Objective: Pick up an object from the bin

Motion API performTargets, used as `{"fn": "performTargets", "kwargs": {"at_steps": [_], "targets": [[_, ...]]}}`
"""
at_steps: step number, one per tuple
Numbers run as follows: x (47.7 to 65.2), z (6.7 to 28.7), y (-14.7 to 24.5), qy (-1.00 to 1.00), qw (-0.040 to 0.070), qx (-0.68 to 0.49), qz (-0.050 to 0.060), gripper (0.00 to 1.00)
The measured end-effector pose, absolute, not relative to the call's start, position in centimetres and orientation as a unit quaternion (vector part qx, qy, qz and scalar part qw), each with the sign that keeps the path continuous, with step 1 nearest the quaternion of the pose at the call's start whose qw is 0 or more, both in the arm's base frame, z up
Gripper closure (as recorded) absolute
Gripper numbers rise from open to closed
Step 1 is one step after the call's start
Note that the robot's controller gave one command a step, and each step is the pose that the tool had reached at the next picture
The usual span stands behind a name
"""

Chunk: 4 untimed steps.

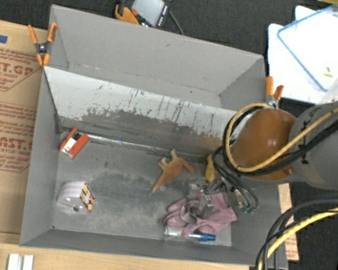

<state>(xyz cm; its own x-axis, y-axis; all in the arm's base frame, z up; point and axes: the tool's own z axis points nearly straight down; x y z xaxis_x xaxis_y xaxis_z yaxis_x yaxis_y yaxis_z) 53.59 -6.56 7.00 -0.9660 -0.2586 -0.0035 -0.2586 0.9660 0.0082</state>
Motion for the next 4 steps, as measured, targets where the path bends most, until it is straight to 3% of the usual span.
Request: {"fn": "performTargets", "kwargs": {"at_steps": [1, 2, 3, 4], "targets": [[53.6, 7.0, -6.6, 0.991, 0.001, -0.130, 0.004, 1.00], [54.8, 14.4, -6.0, 0.990, 0.006, -0.140, 0.003, 1.00], [53.9, 7.0, -6.3, 0.992, 0.000, -0.125, 0.006, 1.00], [56.3, 7.0, -3.7, 0.971, 0.009, -0.240, 0.002, 1.00]]}}
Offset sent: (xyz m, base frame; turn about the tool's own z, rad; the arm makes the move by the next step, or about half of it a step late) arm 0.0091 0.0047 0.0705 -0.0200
